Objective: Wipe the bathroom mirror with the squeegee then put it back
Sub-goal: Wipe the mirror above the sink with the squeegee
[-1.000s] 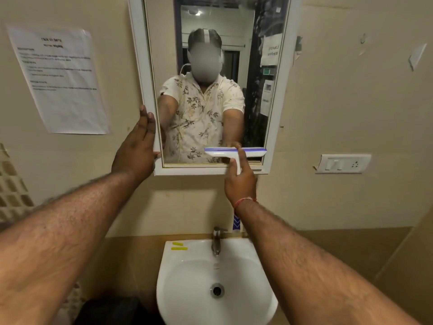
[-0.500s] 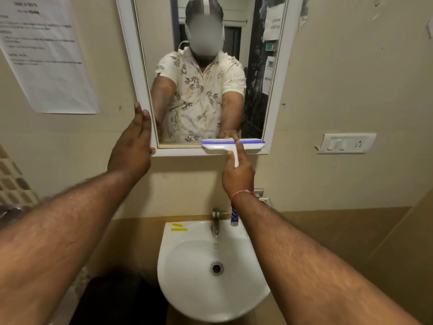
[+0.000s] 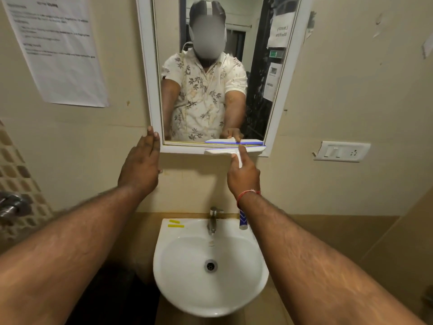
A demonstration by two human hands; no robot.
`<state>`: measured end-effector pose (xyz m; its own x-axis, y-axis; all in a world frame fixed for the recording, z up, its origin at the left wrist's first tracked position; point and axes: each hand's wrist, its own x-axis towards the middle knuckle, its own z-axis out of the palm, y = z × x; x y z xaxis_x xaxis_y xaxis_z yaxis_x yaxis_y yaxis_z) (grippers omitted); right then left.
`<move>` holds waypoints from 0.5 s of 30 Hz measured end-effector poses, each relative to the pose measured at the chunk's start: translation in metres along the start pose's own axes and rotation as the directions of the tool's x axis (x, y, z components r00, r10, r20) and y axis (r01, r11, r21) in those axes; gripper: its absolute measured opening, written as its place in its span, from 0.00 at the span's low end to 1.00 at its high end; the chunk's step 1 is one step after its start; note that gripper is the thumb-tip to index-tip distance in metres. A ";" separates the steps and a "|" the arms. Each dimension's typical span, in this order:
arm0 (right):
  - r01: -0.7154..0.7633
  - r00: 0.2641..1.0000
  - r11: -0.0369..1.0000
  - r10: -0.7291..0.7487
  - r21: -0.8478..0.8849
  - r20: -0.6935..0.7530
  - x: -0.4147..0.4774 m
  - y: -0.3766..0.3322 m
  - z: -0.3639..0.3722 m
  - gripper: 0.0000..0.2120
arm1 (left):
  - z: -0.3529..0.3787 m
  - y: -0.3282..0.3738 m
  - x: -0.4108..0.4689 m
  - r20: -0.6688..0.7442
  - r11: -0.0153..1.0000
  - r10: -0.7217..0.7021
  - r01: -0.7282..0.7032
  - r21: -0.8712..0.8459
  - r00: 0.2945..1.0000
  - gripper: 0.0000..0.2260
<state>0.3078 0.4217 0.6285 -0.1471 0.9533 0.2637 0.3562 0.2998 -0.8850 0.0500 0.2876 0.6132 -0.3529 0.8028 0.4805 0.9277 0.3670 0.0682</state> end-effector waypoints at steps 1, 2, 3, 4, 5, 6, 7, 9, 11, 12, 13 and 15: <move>0.000 1.000 1.000 0.001 -0.007 0.003 -0.002 0.000 -0.002 0.23 | 0.004 0.000 -0.005 0.021 1.000 -0.008 0.007 0.011 1.000 0.52; -0.001 1.000 1.000 0.001 -0.010 0.004 -0.005 0.001 -0.004 0.23 | 0.009 0.000 -0.011 0.043 1.000 -0.011 0.010 0.022 0.999 0.53; -0.003 1.000 1.000 0.003 -0.014 0.009 -0.009 0.005 -0.004 0.23 | 0.014 0.000 -0.017 0.064 0.999 -0.017 0.015 0.032 0.998 0.54; -0.008 1.000 1.000 0.008 -0.024 0.022 -0.015 0.011 -0.004 0.23 | 0.020 0.000 -0.023 0.082 0.999 -0.026 0.023 0.040 0.996 0.54; -0.019 0.999 0.999 0.021 -0.048 0.039 -0.023 0.022 -0.002 0.23 | 0.027 -0.001 -0.030 0.101 0.999 -0.033 0.029 0.046 0.994 0.55; -0.034 0.997 0.996 0.039 -0.087 0.061 -0.033 0.035 0.001 0.23 | 0.035 0.000 -0.038 0.118 0.998 -0.038 0.032 0.048 0.992 0.55; -0.049 0.994 0.991 0.060 -0.123 0.088 -0.044 0.050 0.003 0.23 | 0.043 0.001 -0.047 0.132 0.998 -0.037 0.031 0.047 0.991 0.55; -0.093 0.982 0.983 0.118 -0.160 0.150 -0.065 0.081 0.010 0.23 | 0.063 0.006 -0.065 0.162 0.999 -0.025 0.017 0.051 0.987 0.54; -0.163 0.962 0.968 0.198 -0.190 0.186 -0.083 0.109 0.018 0.24 | 0.085 0.012 -0.087 0.230 0.999 -0.011 -0.001 0.053 0.973 0.54; -0.197 0.951 0.957 0.239 -0.213 0.195 -0.091 0.120 0.020 0.24 | 0.096 0.015 -0.097 0.245 0.999 0.007 -0.018 0.042 0.969 0.54; -0.225 0.938 0.945 0.276 -0.238 0.207 -0.098 0.130 0.023 0.24 | 0.109 0.018 -0.108 0.259 0.999 0.027 -0.036 0.030 0.966 0.54; -0.251 0.916 0.929 0.319 -0.272 0.244 -0.109 0.147 0.028 0.25 | 0.129 0.024 -0.127 0.287 0.998 0.059 -0.061 -0.001 0.956 0.54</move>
<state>0.3510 0.3608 0.4586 -0.2465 0.9598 -0.1345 0.6187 0.0490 -0.7841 0.1015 0.2550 0.4414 -0.3178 0.9241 0.2121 0.9477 0.3168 0.0398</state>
